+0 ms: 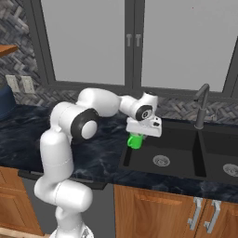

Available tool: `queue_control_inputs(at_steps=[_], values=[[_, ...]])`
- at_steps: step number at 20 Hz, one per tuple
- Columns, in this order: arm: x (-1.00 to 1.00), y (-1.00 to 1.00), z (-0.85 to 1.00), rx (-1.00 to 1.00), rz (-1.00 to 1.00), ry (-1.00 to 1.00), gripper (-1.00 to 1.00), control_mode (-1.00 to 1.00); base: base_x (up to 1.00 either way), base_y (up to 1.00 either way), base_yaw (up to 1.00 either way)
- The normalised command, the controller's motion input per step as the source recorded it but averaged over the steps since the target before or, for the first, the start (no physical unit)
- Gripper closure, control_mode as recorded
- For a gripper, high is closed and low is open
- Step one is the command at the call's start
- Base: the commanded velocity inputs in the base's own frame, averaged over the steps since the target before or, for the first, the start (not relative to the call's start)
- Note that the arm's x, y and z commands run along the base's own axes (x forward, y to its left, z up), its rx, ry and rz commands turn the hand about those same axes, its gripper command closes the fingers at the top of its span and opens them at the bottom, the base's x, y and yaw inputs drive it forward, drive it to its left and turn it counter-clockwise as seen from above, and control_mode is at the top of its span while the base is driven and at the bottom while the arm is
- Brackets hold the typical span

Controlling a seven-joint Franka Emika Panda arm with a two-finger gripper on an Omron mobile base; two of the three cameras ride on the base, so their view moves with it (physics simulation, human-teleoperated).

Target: Place the mug in the left basin and the glass cup in the right basin of the sink.

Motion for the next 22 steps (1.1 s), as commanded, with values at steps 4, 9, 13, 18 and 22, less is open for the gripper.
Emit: queue_control_inputs(at_steps=[4, 9, 13, 18, 22], values=[[0.00, -0.26, -0.19, 0.00, 0.00, 0.00, 1.00, -1.00, 0.00, 0.00, 0.00], [0.07, -0.25, -0.25, 0.00, 0.00, 0.00, 1.00, -1.00, 0.00, 0.00, 0.00], [0.13, -0.21, -0.24, 0.00, 0.00, 0.00, 1.00, -1.00, 0.00, 0.00, 0.00], [0.21, -0.18, -0.26, 0.00, 0.00, 0.00, 1.00, -1.00, 0.00, 0.00, 0.00], [0.24, -0.12, -0.24, 0.00, 0.00, 0.00, 1.00, -1.00, 0.00, 0.00, 0.00]])
